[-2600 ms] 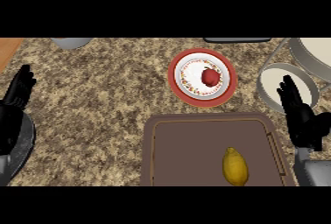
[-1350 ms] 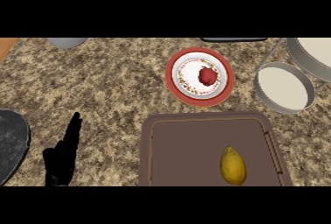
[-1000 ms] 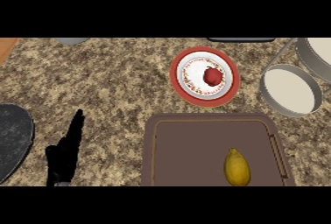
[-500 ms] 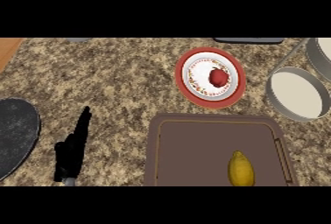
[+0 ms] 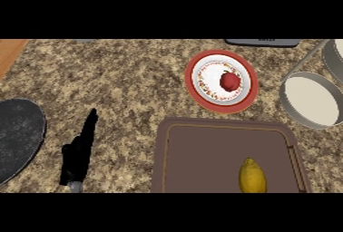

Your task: Pick the lemon from the tray and place it in the tiered basket

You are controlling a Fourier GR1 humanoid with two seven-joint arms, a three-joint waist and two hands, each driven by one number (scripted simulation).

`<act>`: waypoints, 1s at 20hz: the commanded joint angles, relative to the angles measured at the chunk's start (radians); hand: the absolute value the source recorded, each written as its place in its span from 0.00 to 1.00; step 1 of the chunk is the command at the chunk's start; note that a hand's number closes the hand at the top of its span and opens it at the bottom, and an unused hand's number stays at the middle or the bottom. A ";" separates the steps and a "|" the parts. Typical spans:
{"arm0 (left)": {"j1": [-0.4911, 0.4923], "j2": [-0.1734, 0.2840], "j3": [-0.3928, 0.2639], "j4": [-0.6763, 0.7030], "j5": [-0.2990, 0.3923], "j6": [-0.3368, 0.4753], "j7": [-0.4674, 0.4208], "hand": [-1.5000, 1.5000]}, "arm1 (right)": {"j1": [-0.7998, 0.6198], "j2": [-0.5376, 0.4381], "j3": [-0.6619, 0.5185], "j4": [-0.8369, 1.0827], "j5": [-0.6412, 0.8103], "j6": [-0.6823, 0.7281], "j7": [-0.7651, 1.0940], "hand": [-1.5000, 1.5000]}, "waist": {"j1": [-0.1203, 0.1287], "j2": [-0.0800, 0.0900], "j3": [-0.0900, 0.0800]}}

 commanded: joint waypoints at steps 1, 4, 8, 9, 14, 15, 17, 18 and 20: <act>0.008 -0.010 -0.012 0.023 0.004 -0.005 0.044 0.50 | -0.051 -0.029 0.069 -0.090 0.163 0.063 0.273 0.00 | 0.001 0.003 -0.004; 0.032 -0.004 -0.018 0.002 0.002 -0.015 0.030 0.50 | -0.155 0.007 0.147 -0.034 0.178 0.077 0.315 0.00 | 0.018 0.001 -0.001; -0.003 -0.005 -0.001 0.047 0.002 -0.021 0.025 0.50 | -0.264 0.054 0.231 -0.021 0.216 0.121 0.368 0.00 | 0.005 0.001 -0.002; 0.014 0.008 0.004 0.035 0.004 -0.025 0.037 0.50 | -0.291 0.073 0.242 0.008 0.227 0.127 0.372 0.00 | 0.007 -0.001 -0.001; 0.017 -0.004 0.009 0.039 0.009 -0.024 0.019 0.50 | -0.295 0.154 0.301 0.111 0.239 0.211 0.374 0.00 | -0.001 0.001 -0.002; 0.036 -0.031 -0.025 0.028 -0.006 -0.011 0.023 0.50 | -0.308 0.180 0.304 0.119 0.251 0.217 0.374 0.00 | 0.004 0.002 -0.002; 0.024 -0.021 0.002 0.059 0.008 -0.025 0.005 0.50 | -0.310 0.226 0.319 0.150 0.272 0.233 0.374 0.00 | -0.013 0.000 -0.001; 0.026 -0.021 0.008 0.047 -0.003 -0.008 -0.009 0.50 | -0.320 0.252 0.328 0.160 0.283 0.252 0.374 0.00 | -0.004 0.002 -0.003; 0.014 -0.019 0.013 0.054 0.005 -0.018 0.001 0.50 | -0.347 0.300 0.313 0.173 0.287 0.287 0.374 0.00 | -0.014 0.001 -0.002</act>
